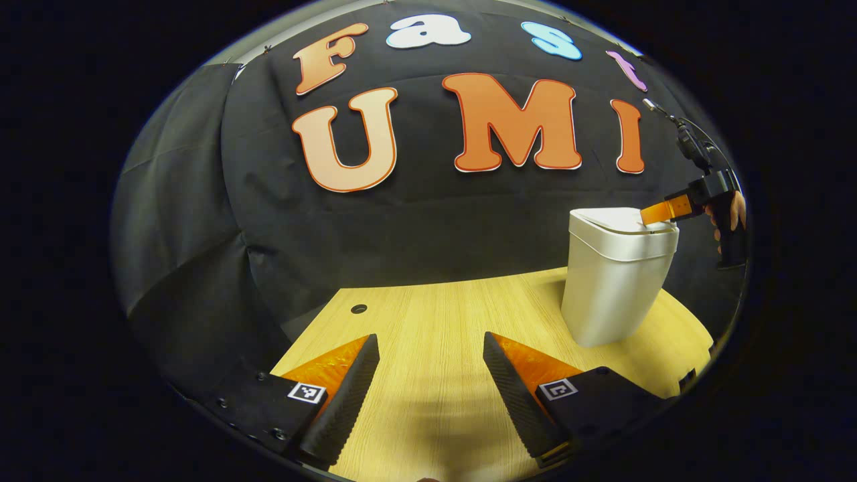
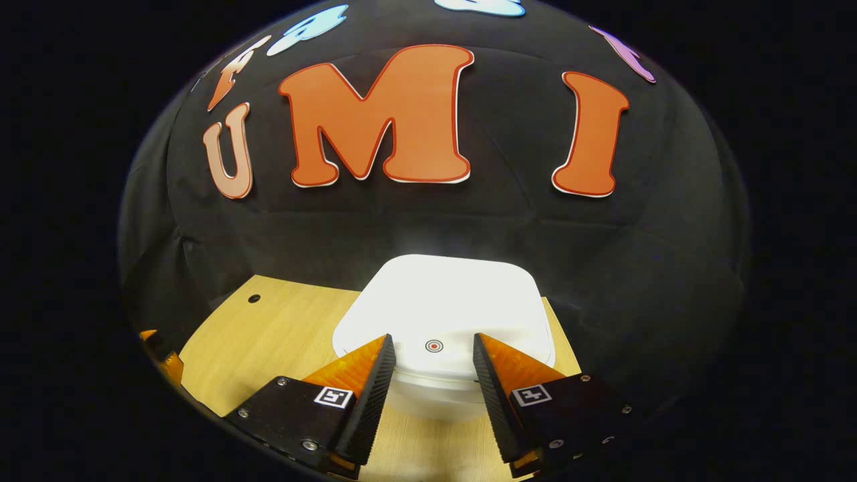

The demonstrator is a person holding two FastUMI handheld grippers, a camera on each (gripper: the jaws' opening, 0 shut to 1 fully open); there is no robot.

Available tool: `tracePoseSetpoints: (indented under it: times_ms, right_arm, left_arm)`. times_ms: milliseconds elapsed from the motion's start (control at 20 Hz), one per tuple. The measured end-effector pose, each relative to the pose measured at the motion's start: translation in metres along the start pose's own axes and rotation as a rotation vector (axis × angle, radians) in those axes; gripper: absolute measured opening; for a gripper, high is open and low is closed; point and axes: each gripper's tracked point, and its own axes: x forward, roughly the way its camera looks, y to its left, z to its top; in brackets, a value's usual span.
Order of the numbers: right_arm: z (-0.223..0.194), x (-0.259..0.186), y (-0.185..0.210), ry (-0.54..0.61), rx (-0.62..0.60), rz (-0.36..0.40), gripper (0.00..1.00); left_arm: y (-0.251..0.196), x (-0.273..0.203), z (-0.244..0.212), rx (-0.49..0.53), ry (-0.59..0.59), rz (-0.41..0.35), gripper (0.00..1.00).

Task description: Press the lid of the desktop garbage bin to open it, pick up the crumpled paper on the desktop and throw it into the bin, then pick up the pop can on the desktop and drop it into the bin, and finally close the garbage bin lid.

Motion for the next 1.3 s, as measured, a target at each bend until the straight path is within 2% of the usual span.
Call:
tracePoseSetpoints:
  times_ms: [200,300,350,450,750,800,850,900,1000,1050,1100,1150,1200,1300]
  right_arm:
    - [-0.003,0.002,0.002,-0.053,-0.021,-0.057,0.72]
    - [-0.008,-0.001,0.003,-0.063,-0.070,-0.088,0.68]
    - [-0.009,-0.002,0.003,-0.064,-0.054,-0.094,0.67]
    - [-0.010,-0.004,0.002,-0.055,-0.004,-0.084,0.65]
    - [-0.011,-0.003,0.000,-0.021,0.025,-0.069,0.60]
    - [-0.011,-0.002,0.000,-0.013,0.024,-0.064,0.55]
    - [-0.010,-0.003,0.002,-0.018,0.015,-0.061,0.55]
    - [-0.009,-0.003,0.003,-0.023,-0.014,-0.060,0.59]
    - [-0.008,-0.005,0.001,-0.038,-0.063,-0.064,0.59]
    - [-0.007,-0.008,0.002,-0.050,-0.058,-0.064,0.59]
    - [-0.008,-0.007,0.003,-0.057,-0.049,-0.060,0.54]
    - [-0.007,-0.006,0.003,-0.069,-0.043,-0.057,0.59]
    - [-0.007,-0.008,0.004,-0.073,-0.036,-0.052,0.59]
    - [-0.009,-0.012,0.007,-0.079,-0.011,-0.048,0.59]
  left_arm:
    - [-0.006,0.001,-0.002,0.006,0.009,-0.013,1.00]
    - [-0.011,0.001,-0.003,0.008,0.011,-0.022,0.99]
    - [-0.013,0.002,-0.002,0.009,0.009,-0.027,1.00]
    - [-0.016,0.003,0.000,0.008,0.007,-0.036,0.99]
    - [-0.022,0.005,0.013,-0.009,-0.022,-0.051,1.00]
    - [-0.021,0.002,0.016,-0.008,-0.033,-0.049,1.00]
    - [-0.020,0.002,0.022,-0.005,-0.042,-0.044,0.99]
    - [-0.018,0.001,0.026,-0.004,-0.053,-0.038,1.00]
    - [-0.013,-0.001,0.034,-0.008,-0.071,-0.026,0.99]
    - [-0.012,-0.001,0.035,-0.011,-0.073,-0.027,0.99]
    - [-0.009,0.000,0.035,-0.010,-0.070,-0.018,0.99]
    - [-0.006,0.000,0.037,-0.008,-0.068,-0.013,0.96]
    - [-0.004,-0.001,0.039,-0.004,-0.077,-0.014,1.00]
    - [0.002,-0.002,0.049,0.011,-0.106,-0.019,0.99]
